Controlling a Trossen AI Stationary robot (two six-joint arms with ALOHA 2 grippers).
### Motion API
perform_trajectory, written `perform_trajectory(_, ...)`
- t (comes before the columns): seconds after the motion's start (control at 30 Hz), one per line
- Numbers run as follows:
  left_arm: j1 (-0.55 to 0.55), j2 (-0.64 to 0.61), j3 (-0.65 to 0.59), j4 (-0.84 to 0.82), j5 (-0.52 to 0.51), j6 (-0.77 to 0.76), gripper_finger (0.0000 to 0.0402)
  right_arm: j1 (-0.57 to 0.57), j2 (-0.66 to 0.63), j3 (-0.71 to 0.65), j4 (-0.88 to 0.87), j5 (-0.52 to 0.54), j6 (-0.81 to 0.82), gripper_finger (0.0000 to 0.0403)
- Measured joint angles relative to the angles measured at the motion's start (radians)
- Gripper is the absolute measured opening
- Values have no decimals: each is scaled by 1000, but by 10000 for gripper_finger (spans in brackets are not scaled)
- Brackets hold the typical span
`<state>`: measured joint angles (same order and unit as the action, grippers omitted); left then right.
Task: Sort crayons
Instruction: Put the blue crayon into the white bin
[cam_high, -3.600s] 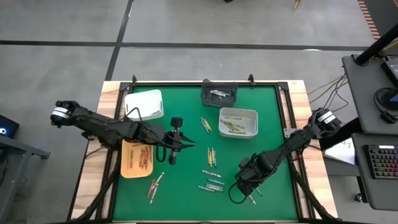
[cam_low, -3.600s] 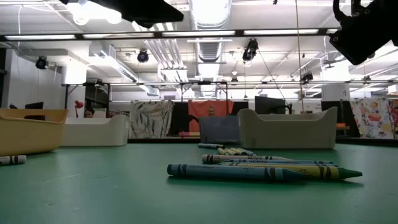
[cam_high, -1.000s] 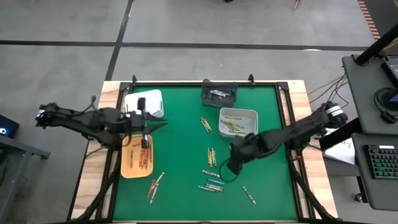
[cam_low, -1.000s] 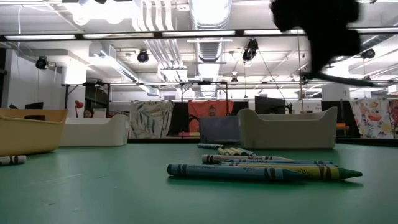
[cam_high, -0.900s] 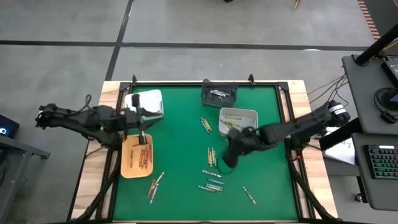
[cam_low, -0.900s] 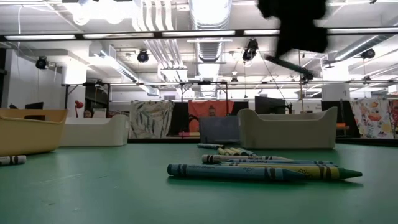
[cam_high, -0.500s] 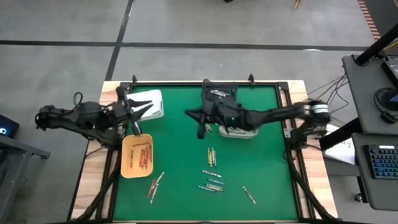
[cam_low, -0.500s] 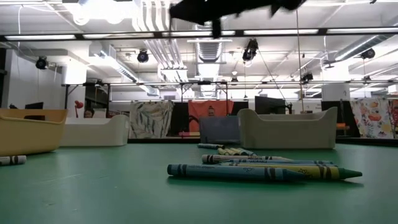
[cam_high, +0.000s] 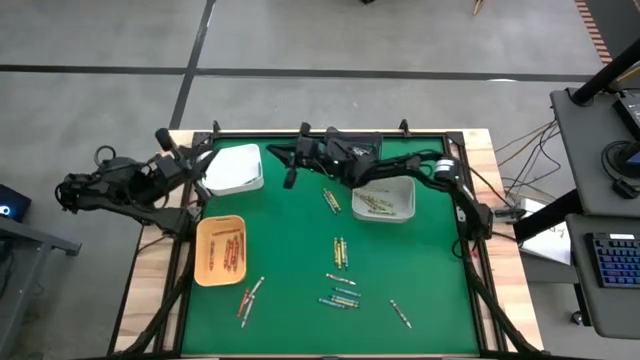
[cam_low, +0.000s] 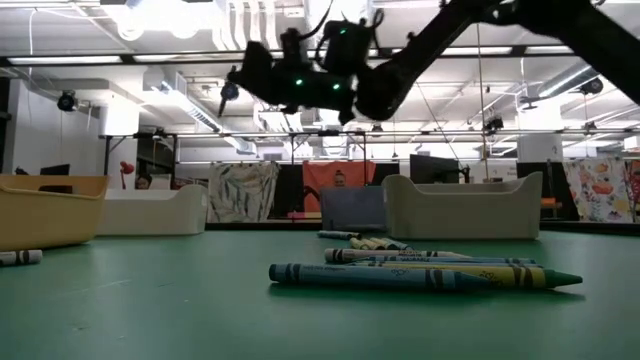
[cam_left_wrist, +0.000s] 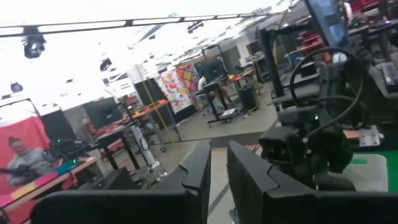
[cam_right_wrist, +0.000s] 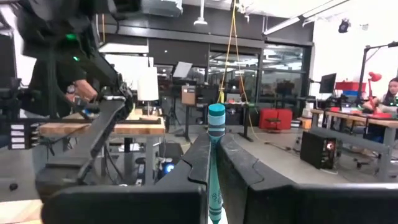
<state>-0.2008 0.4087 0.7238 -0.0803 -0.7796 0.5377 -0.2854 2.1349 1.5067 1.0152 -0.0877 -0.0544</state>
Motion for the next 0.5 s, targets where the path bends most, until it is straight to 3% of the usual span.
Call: perform_trajectory(0.5,0,-68,0,0,-6,-75,36,-46,264,379,-174,-48,-21,12)
